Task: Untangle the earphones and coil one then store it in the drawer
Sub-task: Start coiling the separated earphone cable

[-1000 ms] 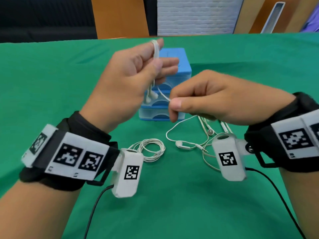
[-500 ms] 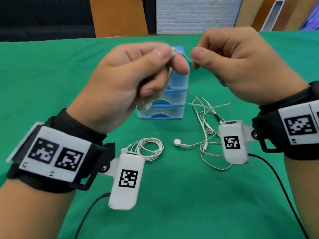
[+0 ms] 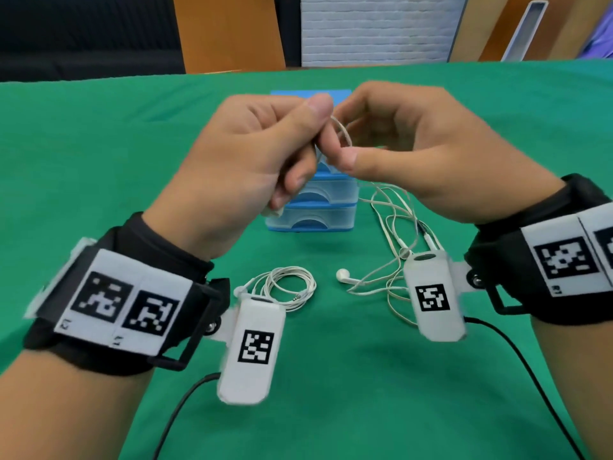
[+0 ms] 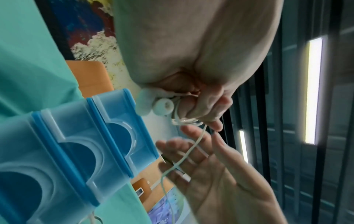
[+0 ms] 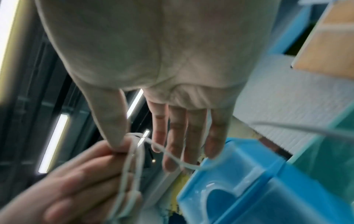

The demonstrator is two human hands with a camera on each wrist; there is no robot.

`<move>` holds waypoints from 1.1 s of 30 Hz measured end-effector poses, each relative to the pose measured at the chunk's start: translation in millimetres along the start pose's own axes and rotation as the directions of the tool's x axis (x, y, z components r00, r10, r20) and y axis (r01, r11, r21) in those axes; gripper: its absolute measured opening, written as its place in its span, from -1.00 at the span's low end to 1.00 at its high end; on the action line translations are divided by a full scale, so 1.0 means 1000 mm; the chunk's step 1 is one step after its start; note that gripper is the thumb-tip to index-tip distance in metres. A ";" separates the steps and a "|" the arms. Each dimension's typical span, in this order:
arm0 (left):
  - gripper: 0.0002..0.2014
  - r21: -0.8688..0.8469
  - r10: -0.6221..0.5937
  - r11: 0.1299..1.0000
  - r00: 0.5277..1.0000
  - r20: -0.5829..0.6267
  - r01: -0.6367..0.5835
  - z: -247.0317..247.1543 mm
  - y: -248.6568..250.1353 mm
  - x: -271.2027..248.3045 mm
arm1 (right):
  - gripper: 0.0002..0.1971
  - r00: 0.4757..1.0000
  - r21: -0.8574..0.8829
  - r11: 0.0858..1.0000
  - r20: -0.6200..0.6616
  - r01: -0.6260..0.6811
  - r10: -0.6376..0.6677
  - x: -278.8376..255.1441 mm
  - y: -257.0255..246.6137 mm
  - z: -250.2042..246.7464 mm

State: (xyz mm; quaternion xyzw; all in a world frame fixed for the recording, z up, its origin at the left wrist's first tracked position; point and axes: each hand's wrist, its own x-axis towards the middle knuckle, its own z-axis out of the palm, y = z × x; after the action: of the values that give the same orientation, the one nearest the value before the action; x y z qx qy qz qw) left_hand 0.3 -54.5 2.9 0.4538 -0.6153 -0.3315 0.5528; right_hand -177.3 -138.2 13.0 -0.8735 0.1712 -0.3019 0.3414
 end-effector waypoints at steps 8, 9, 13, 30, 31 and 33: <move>-0.58 0.133 -0.025 0.991 0.999 -0.021 0.028 -0.001 -0.001 0.000 | -0.83 0.989 -0.147 0.985 -0.104 0.094 -0.110 0.002 -0.002 -0.002; -0.58 0.139 -0.026 0.990 1.000 -0.010 0.027 -0.001 -0.001 0.000 | -0.84 0.986 -0.173 0.979 -0.108 0.105 -0.125 0.002 -0.002 -0.001; -0.58 0.063 -0.031 0.998 0.998 0.049 0.028 0.000 0.002 -0.001 | -0.79 0.972 -0.260 0.956 -0.152 0.133 -0.177 0.003 0.001 -0.002; -0.64 -0.499 0.084 0.867 0.985 0.150 0.002 -0.019 0.009 0.002 | -0.79 0.931 0.302 0.929 -0.227 -0.213 0.287 -0.001 0.045 -0.010; -0.64 -0.539 0.101 0.842 0.986 0.133 -0.014 -0.018 0.009 0.003 | -0.81 0.934 0.356 0.908 -0.189 -0.222 0.303 -0.003 0.043 -0.009; -0.63 -0.604 0.126 0.795 0.990 0.070 -0.059 -0.018 0.009 0.004 | -0.86 0.954 0.385 0.893 -0.088 -0.233 0.287 -0.007 0.040 -0.008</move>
State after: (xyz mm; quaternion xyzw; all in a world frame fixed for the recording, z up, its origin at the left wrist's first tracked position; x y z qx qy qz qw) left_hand 16.5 -53.1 15.7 0.2066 -0.5289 -0.5054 0.6498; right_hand -191.3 -167.3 -13.3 -0.7386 0.2505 -0.3419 0.5243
